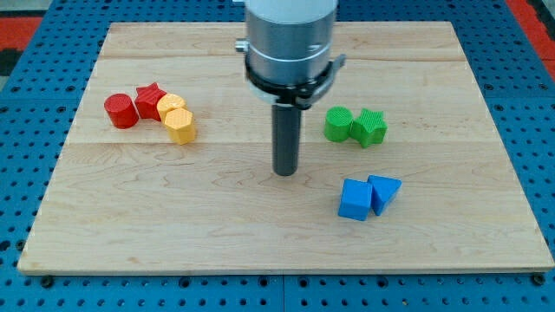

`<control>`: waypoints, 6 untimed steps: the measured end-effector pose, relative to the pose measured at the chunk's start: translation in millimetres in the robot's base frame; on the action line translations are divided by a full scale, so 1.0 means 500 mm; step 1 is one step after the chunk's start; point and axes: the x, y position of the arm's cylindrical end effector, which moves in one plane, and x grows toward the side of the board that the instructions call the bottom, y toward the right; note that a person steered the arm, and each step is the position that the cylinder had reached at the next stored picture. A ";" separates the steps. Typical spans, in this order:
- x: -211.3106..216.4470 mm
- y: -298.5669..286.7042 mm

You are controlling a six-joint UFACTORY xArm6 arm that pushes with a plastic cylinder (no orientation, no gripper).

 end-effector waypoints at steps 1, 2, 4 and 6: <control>0.015 -0.092; 0.022 -0.243; -0.082 -0.263; -0.108 -0.274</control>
